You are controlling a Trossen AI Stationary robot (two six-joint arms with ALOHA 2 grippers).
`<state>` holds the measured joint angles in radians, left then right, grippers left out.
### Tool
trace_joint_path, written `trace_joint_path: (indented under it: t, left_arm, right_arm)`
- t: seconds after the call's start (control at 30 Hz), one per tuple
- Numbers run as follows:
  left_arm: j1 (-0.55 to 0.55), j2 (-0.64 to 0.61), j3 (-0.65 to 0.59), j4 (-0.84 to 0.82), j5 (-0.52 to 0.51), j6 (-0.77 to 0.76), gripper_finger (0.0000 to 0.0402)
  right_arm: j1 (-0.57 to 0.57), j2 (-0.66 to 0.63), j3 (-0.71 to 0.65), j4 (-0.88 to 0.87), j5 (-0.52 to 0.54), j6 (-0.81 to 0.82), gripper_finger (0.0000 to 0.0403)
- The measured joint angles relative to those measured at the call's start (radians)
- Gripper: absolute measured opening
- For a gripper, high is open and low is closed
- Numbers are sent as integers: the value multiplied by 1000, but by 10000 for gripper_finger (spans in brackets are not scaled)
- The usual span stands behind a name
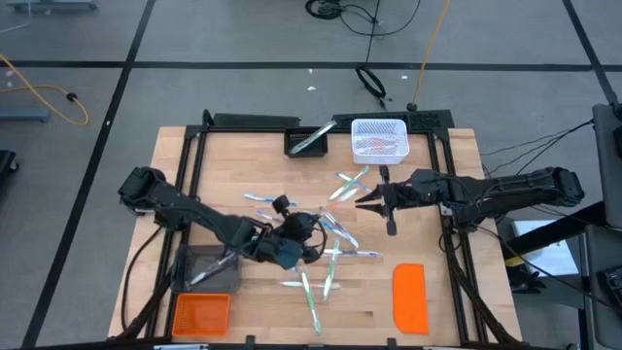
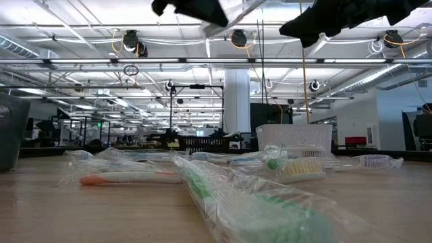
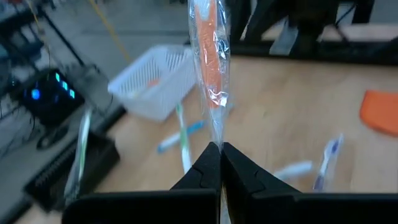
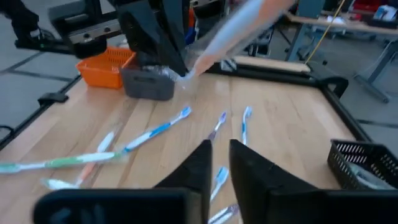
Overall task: Pick & Place Toothbrushes
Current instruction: Put the orange toothbrush into the white bin
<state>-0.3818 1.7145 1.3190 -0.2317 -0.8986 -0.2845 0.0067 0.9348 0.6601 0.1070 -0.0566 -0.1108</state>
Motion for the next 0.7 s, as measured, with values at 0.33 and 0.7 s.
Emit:
trace_joint_path:
  t: [0.33,0.7]
  left_arm:
    - [83,0,0,154,38,147,0]
    - [130,67,0,295,135,236,0]
  right_arm:
    - [0,64,0,214,-57,-1,175]
    - [-22,174,0,378,-49,20,203]
